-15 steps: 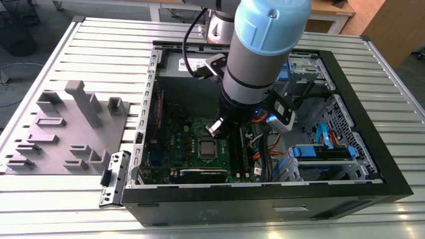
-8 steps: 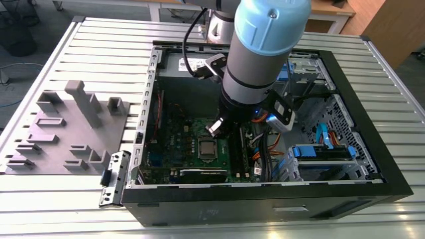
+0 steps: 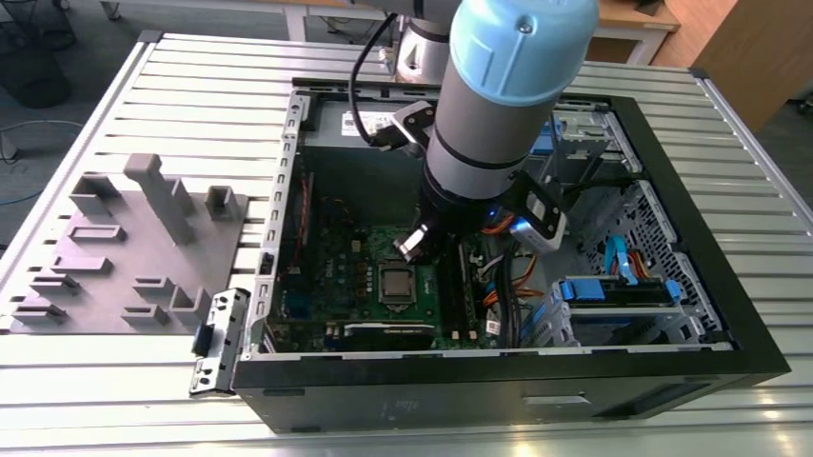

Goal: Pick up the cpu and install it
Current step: 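Close the cpu cover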

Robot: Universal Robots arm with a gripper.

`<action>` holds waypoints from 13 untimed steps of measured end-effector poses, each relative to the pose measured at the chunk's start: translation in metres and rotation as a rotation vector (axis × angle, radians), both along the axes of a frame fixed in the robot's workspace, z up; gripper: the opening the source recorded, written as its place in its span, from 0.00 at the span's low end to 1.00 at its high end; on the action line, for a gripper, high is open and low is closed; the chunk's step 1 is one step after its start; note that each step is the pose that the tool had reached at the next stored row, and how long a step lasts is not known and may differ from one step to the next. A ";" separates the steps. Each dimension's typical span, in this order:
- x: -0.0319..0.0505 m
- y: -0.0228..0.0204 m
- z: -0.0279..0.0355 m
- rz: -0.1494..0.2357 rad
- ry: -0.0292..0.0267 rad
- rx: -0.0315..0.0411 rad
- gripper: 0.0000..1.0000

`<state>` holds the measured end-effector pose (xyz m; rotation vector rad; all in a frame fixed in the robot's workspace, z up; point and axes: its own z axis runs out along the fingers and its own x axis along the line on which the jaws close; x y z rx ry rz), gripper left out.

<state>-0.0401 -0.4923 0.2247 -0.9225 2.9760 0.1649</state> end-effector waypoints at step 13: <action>-0.0070 -0.0134 0.0019 0.000 -0.0034 0.0049 0.11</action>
